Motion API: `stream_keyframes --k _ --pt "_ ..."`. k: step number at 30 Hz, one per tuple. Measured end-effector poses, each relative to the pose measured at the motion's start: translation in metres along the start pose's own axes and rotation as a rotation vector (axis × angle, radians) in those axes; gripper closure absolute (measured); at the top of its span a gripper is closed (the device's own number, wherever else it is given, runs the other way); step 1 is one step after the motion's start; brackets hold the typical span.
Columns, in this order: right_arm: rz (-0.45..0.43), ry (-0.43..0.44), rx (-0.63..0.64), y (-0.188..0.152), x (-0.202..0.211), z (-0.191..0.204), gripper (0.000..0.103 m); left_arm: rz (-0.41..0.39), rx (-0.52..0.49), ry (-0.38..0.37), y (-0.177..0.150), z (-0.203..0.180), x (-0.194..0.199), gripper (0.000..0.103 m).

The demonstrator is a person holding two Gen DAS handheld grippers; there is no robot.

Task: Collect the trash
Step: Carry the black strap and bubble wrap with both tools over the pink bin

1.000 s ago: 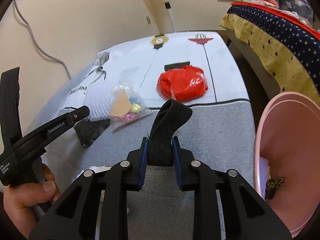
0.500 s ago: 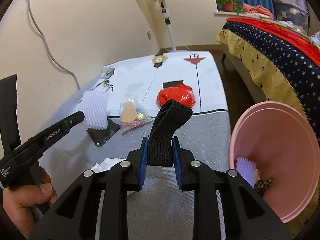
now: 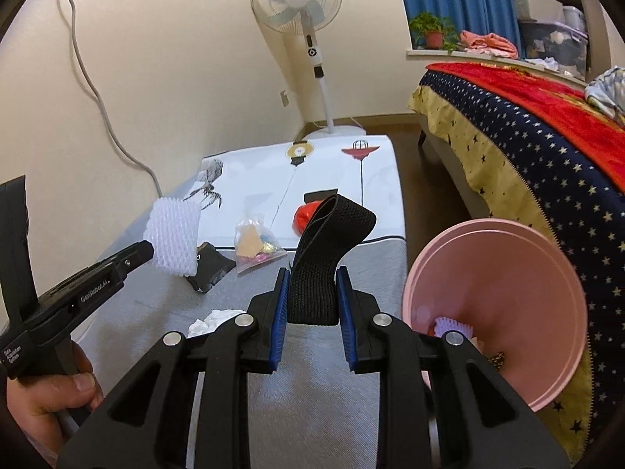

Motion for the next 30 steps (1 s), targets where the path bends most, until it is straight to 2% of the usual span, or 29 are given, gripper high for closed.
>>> stream_keyframes --k 11,19,25,30 --pt "-0.064 -0.048 0.033 0.015 0.039 -0.002 0.079 -0.026 -0.04 -0.048 -0.001 -0.022 0.025 0.093" --pt "-0.055 -0.064 0.044 0.025 0.058 -0.009 0.079 -0.036 -0.06 -0.075 0.001 -0.035 0.032 0.093" --pt "-0.036 -0.059 0.047 0.045 0.072 -0.023 0.079 -0.04 -0.059 -0.09 0.002 -0.041 0.03 0.093" --pt "-0.064 -0.078 0.077 0.057 0.084 -0.034 0.079 -0.038 -0.066 -0.101 0.001 -0.046 0.027 0.093"
Point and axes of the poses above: each gripper's, at about its wrist camera, not at the fingertips, and x roughly against the way its jaws point, z to its left, y to its top, the point moved 3 cm from there along -x, roughly the way its jaws point, and after that the axes turned 9 degrees about -x, right-handed, at the moved point
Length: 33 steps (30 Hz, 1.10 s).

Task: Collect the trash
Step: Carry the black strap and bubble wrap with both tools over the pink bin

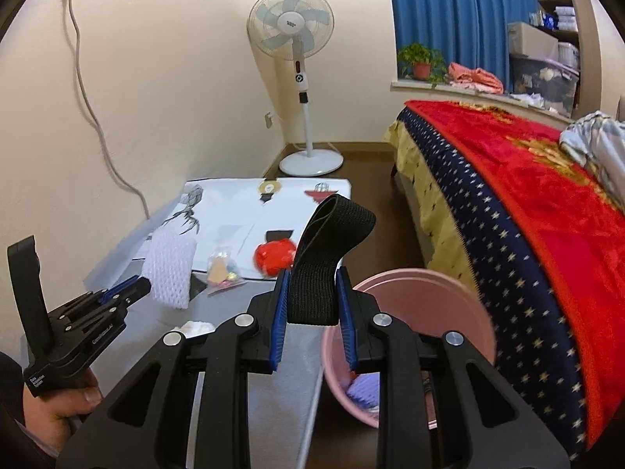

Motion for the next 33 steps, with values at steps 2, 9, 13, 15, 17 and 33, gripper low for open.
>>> stream_keyframes --k 2,9,13,15,17,33 --pt "-0.008 -0.006 -0.02 -0.001 -0.001 -0.008 0.079 0.002 -0.004 -0.003 0.0 -0.002 -0.003 0.093" --pt "0.0 -0.05 -0.081 -0.012 -0.02 -0.03 0.079 0.018 -0.033 -0.004 -0.002 -0.015 -0.017 0.093" --pt "-0.015 -0.077 -0.065 -0.01 -0.028 -0.036 0.079 0.022 -0.045 -0.005 -0.001 -0.022 -0.025 0.093" --pt "-0.01 -0.08 -0.077 -0.01 -0.032 -0.041 0.079 0.026 -0.052 -0.006 -0.001 -0.026 -0.031 0.093" --pt "-0.013 -0.086 -0.082 -0.009 -0.035 -0.045 0.079 0.027 -0.058 -0.008 -0.001 -0.03 -0.035 0.093" --pt "-0.034 -0.151 -0.143 0.001 -0.044 -0.08 0.079 0.039 -0.106 -0.073 -0.003 -0.075 -0.064 0.093"
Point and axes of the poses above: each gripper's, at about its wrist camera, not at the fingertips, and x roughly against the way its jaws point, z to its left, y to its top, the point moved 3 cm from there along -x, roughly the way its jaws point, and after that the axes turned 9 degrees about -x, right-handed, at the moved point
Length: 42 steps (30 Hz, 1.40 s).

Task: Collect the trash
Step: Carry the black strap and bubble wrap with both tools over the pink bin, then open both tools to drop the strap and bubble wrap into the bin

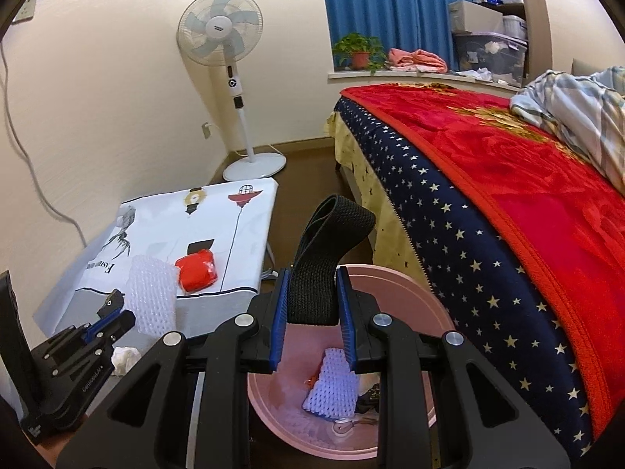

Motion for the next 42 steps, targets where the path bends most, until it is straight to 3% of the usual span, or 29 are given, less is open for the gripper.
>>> stream_keyframes --k 37,39,41,42 --pt "0.047 -0.1 -0.087 -0.002 -0.017 -0.04 0.076 0.023 -0.071 -0.203 0.003 -0.086 -0.036 0.092" --pt "0.056 -0.106 -0.097 -0.003 -0.018 -0.042 0.065 0.036 -0.072 -0.22 0.001 -0.088 -0.038 0.086" --pt "0.056 -0.112 -0.102 -0.003 -0.019 -0.043 0.059 0.037 -0.074 -0.215 0.0 -0.087 -0.038 0.072" --pt "0.057 -0.113 -0.103 -0.003 -0.019 -0.043 0.056 0.035 -0.075 -0.212 0.0 -0.086 -0.038 0.07"
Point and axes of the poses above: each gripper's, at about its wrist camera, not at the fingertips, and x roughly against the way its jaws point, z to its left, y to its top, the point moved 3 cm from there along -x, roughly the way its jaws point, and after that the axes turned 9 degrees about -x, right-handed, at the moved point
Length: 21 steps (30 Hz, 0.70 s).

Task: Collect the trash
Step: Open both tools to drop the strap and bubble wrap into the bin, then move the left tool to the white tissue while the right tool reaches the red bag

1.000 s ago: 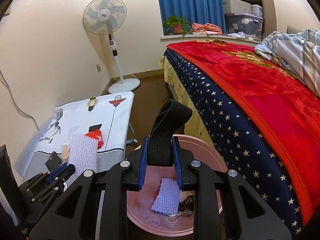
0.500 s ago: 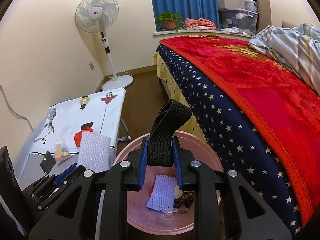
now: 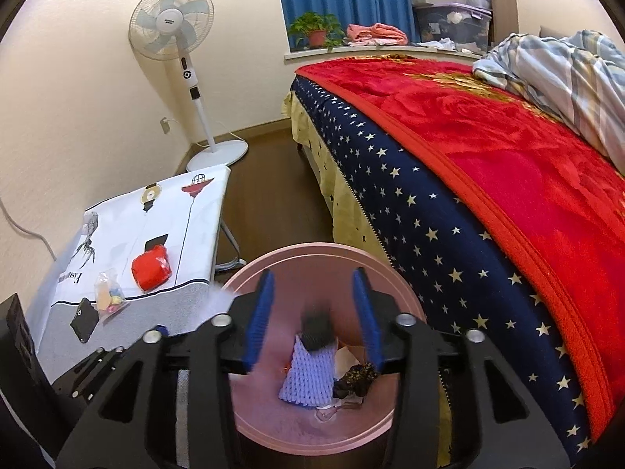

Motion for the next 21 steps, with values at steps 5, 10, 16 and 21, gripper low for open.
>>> stream_keyframes --k 5,10,16,21 --pt "-0.004 0.006 0.005 -0.001 0.003 0.002 0.054 -0.017 0.007 0.024 0.001 0.009 0.014 0.069" --pt "-0.005 0.02 0.0 -0.004 0.009 0.003 0.054 -0.026 0.02 0.067 -0.005 0.025 0.034 0.069" --pt "-0.01 0.048 0.019 -0.008 0.017 0.015 0.054 -0.028 0.06 0.148 -0.018 0.063 0.062 0.069" --pt "-0.01 0.081 0.031 -0.013 0.025 0.033 0.054 0.007 0.136 0.224 -0.039 0.1 0.079 0.066"
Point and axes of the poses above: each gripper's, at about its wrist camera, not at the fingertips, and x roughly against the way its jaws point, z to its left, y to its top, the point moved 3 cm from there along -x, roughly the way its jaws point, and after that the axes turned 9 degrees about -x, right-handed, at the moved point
